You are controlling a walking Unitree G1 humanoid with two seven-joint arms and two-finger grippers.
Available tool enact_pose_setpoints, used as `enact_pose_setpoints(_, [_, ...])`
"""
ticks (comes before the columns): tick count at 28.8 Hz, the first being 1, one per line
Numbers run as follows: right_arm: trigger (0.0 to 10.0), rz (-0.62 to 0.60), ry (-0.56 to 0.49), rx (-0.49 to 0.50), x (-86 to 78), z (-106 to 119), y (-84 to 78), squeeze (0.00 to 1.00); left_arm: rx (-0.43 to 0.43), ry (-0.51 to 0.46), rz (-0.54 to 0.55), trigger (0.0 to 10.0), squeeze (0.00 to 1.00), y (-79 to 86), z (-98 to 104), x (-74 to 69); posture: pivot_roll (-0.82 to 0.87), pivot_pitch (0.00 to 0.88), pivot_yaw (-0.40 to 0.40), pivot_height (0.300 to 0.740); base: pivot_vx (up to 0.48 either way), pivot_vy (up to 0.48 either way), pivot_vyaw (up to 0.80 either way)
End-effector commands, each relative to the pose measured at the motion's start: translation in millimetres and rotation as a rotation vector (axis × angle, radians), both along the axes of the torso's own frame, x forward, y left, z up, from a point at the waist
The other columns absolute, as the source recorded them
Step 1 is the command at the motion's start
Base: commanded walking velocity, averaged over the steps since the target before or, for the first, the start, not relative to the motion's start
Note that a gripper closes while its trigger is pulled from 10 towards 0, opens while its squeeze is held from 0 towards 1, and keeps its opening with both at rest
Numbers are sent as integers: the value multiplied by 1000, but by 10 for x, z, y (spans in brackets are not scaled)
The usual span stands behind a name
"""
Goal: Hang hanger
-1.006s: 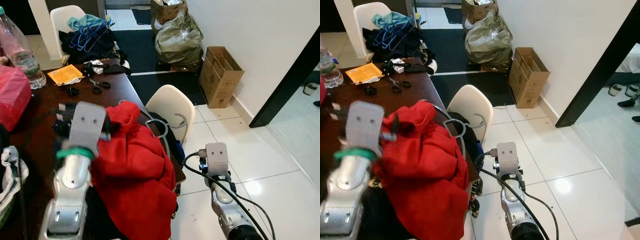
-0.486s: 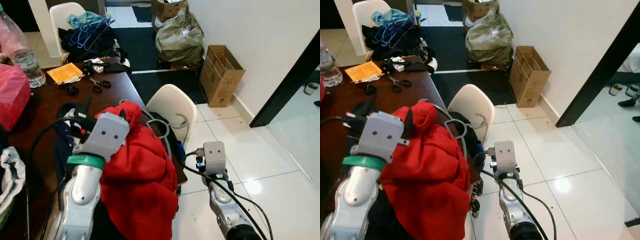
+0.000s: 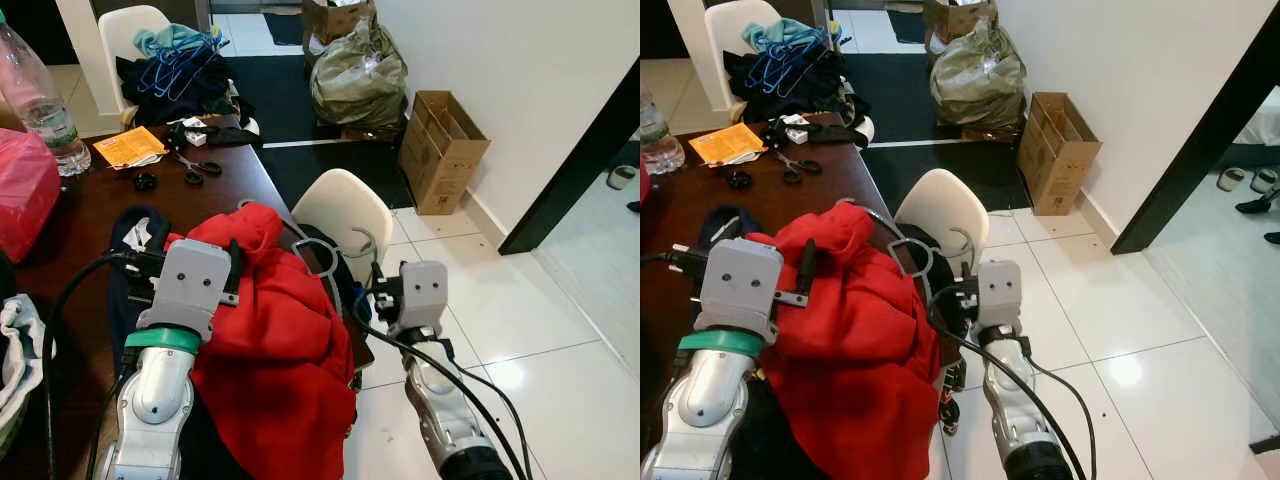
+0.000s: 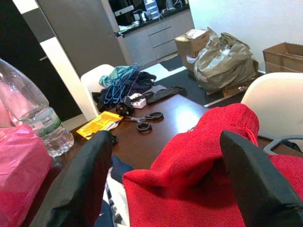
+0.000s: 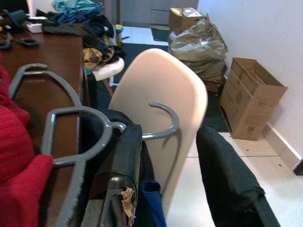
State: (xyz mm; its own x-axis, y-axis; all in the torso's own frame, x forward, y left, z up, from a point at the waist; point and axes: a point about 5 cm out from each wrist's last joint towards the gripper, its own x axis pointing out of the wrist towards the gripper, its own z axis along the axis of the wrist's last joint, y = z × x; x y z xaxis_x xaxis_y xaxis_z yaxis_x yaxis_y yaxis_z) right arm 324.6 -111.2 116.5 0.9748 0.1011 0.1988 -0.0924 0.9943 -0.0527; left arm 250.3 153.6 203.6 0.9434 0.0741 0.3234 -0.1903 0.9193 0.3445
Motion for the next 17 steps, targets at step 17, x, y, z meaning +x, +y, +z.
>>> enact_pose_setpoints(17, [10000, 17, 22, 16, -31, -25, 3, 0, -9, 3, -2, 10000, 0, 5, -20, 3, 62, 85, 13, 740, -346, 0, 0])
